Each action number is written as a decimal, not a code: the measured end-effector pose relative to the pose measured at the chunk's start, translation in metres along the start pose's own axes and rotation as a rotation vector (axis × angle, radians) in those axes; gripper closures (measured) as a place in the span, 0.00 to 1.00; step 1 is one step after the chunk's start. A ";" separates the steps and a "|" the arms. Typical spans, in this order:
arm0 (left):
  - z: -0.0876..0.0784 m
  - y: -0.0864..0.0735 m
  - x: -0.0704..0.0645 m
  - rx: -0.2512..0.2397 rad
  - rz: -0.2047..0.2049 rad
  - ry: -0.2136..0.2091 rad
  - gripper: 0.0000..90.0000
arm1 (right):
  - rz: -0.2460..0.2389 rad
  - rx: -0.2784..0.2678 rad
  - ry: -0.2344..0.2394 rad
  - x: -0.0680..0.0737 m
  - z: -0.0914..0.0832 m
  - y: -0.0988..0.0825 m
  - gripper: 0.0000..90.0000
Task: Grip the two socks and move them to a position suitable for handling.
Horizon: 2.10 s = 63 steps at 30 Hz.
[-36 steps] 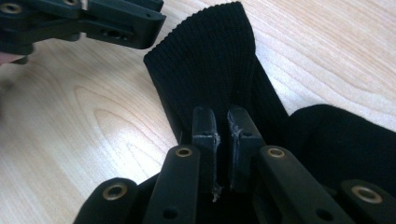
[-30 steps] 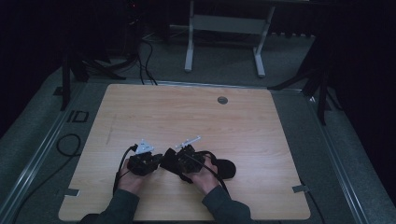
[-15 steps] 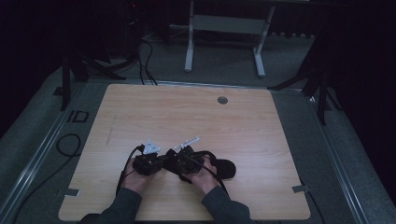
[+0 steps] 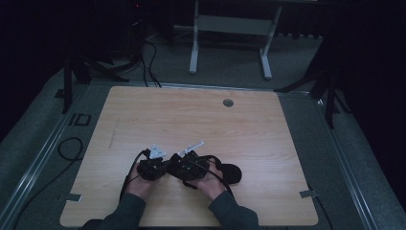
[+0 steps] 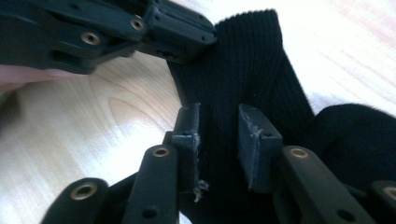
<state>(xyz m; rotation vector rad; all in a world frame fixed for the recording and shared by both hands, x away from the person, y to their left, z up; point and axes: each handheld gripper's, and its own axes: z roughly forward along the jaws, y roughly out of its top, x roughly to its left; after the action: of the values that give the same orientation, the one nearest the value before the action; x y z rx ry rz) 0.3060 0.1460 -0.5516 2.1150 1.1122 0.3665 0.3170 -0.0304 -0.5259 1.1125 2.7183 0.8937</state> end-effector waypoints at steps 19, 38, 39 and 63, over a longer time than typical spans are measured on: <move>0.000 0.000 0.000 0.002 0.001 -0.001 0.97 | 0.048 -0.105 -0.069 -0.045 -0.061 -0.006 0.69; -0.001 -0.001 0.000 0.001 -0.006 -0.002 0.97 | 0.232 0.004 -0.153 -0.104 -0.039 -0.047 0.72; -0.001 -0.001 0.000 0.001 -0.006 -0.002 0.97 | 0.230 0.008 -0.153 -0.105 -0.037 -0.047 0.72; -0.001 -0.002 0.001 0.000 -0.020 -0.007 0.97 | 0.172 -0.084 -0.189 -0.087 -0.073 -0.059 0.96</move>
<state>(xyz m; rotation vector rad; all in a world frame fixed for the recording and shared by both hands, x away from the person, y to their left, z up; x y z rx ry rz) 0.3050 0.1476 -0.5523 2.1022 1.1280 0.3494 0.3240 -0.1572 -0.5103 1.3547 2.4415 0.8651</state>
